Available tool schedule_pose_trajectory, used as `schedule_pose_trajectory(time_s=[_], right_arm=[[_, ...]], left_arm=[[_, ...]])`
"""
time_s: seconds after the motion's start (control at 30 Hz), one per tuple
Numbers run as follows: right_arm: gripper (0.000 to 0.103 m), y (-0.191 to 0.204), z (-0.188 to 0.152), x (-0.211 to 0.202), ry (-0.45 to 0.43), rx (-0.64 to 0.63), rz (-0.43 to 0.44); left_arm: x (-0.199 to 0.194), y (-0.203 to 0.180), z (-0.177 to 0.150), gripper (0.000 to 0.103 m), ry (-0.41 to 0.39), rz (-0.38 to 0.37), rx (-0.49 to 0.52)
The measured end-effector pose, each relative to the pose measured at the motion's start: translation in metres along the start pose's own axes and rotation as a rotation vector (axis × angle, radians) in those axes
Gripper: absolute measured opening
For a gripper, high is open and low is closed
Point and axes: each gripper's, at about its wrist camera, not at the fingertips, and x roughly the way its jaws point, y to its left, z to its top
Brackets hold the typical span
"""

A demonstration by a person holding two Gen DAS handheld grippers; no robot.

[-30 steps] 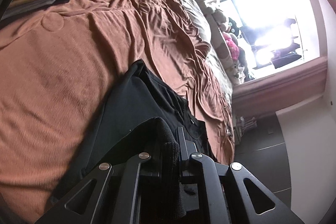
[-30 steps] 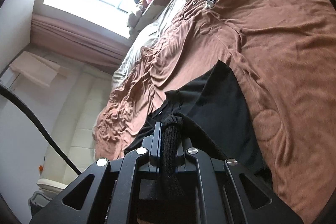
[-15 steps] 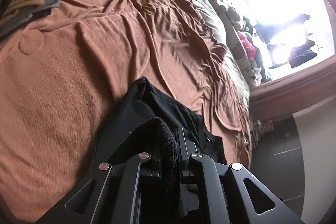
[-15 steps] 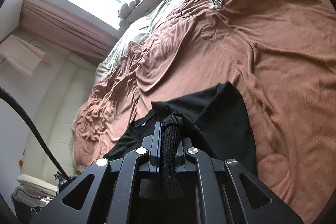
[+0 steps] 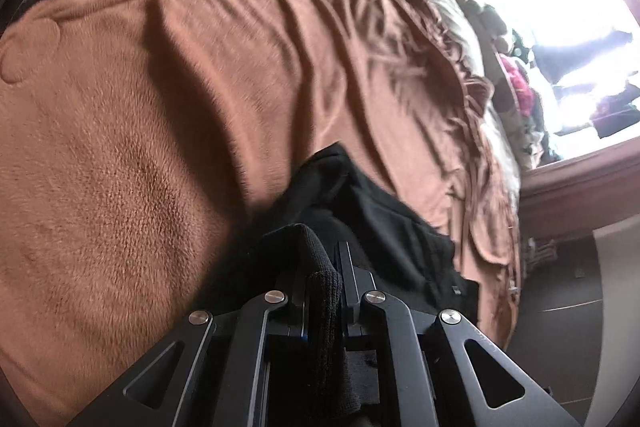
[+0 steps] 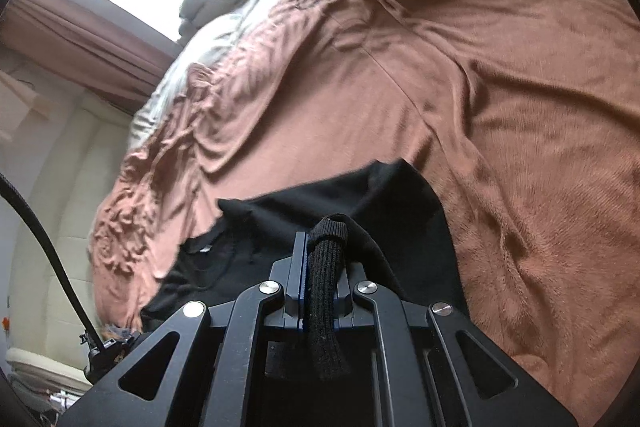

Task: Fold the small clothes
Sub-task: 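Carry the hem with both tools over the body toward the collar, then lower the hem onto the collar and open both tools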

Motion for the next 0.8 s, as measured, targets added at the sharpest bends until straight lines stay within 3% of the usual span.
schedule_pose_trajectory(time_s=[0.1, 0.23, 0.3, 0.33, 0.37, 0.4, 0.47, 0.5, 0.57, 0.7, 0.8], right_arm=[[0.005, -0.007, -0.001, 0.011, 0.018, 0.045, -0.012], [0.007, -0.006, -0.003, 0.013, 0.026, 0.075, 0.000], [0.009, -0.003, -0.002, 0.007, 0.017, 0.072, 0.034], [0.013, -0.001, -0.002, 0.003, 0.015, 0.071, 0.045], [0.024, -0.002, -0.001, -0.002, 0.007, 0.073, 0.074], [0.033, -0.001, -0.001, -0.008, 0.000, 0.073, 0.095], [0.075, -0.001, -0.001, -0.021, -0.024, 0.066, 0.135], [0.080, 0.000, -0.002, -0.029, -0.041, 0.055, 0.137], [0.081, 0.007, -0.004, -0.048, -0.068, 0.002, 0.123], [0.081, 0.011, -0.013, -0.073, -0.063, -0.085, 0.069], [0.081, 0.014, -0.023, -0.088, -0.061, -0.153, 0.008]], left_arm=[[0.012, 0.012, -0.004, 0.010, 0.019, 0.002, -0.030], [0.006, 0.006, -0.003, 0.014, 0.034, 0.012, 0.010], [-0.003, -0.001, -0.001, 0.022, 0.039, 0.028, 0.045], [-0.007, -0.003, -0.001, 0.037, 0.034, 0.031, 0.056], [-0.014, -0.005, -0.001, 0.052, 0.021, 0.029, 0.069], [-0.021, -0.008, -0.002, 0.058, 0.006, 0.021, 0.080], [-0.034, -0.014, -0.003, 0.070, -0.015, 0.013, 0.110], [-0.040, -0.016, -0.005, 0.072, -0.018, 0.010, 0.127], [-0.051, -0.020, -0.008, 0.079, -0.020, 0.005, 0.174], [-0.067, -0.029, -0.016, 0.080, -0.009, 0.069, 0.342], [-0.075, -0.030, -0.021, 0.086, 0.012, 0.094, 0.412]])
